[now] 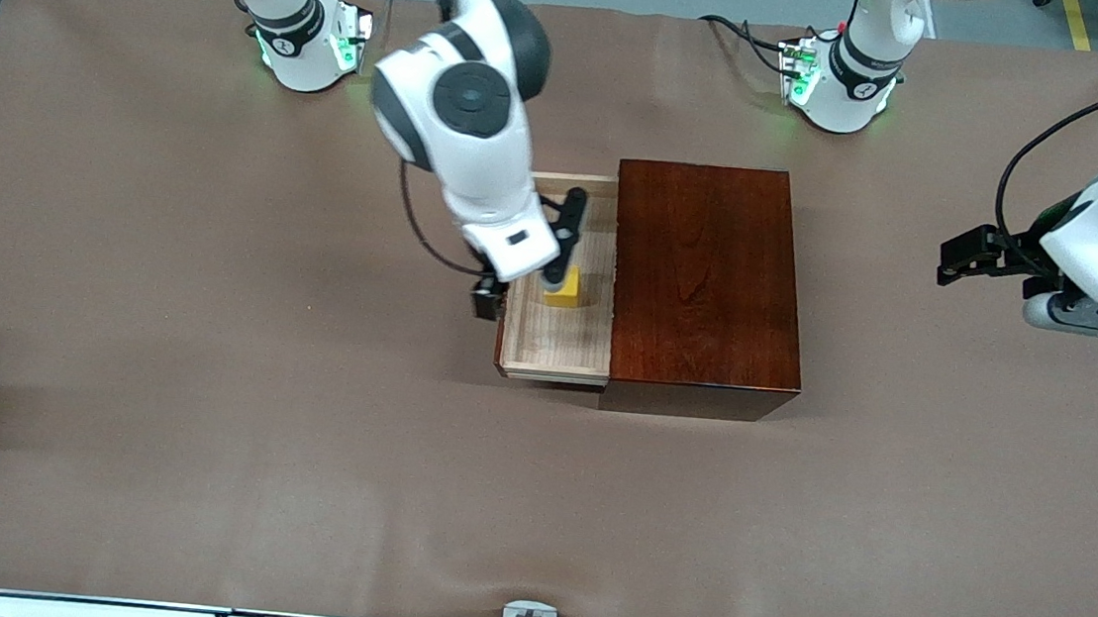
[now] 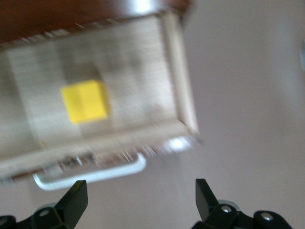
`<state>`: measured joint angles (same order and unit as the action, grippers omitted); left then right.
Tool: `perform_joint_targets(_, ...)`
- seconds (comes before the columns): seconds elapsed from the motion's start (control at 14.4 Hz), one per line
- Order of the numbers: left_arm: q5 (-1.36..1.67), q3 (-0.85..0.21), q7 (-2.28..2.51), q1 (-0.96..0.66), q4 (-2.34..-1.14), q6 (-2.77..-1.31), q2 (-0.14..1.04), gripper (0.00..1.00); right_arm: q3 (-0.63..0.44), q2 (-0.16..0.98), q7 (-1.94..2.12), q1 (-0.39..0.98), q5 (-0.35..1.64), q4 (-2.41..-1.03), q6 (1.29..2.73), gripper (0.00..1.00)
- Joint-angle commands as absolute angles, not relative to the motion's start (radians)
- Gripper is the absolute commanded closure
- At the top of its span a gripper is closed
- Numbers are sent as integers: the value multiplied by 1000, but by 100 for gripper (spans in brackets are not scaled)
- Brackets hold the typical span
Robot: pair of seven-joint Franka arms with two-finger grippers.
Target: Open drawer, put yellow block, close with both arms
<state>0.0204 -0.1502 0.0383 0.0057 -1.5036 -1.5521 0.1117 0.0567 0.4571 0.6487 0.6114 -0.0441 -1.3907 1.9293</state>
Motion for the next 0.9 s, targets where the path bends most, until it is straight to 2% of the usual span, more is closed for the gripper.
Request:
perform_joint_targets(0.0,32,-211,11,5,-1499,-1562,120,0,75,362,614,505,-52,-1417,1866,0)
perform_joint_targets(0.21,40,-337,28,-21,-1496,-1565,146,0,74,292,598,384,-35,-1417,1770,0)
perform_joint_targets(0.35,31,-411,29,-76,-1491,-1616,182,0,74,262,597,289,-35,-1419,1724,0)
perform_joint_targets(0.56,25,-417,8,-220,-1450,-1658,235,0,71,241,542,126,-3,-1433,1703,0)
perform_joint_targets(0.83,11,-416,-107,-420,-1370,-1774,326,0,-18,146,529,78,34,-1492,1642,0)
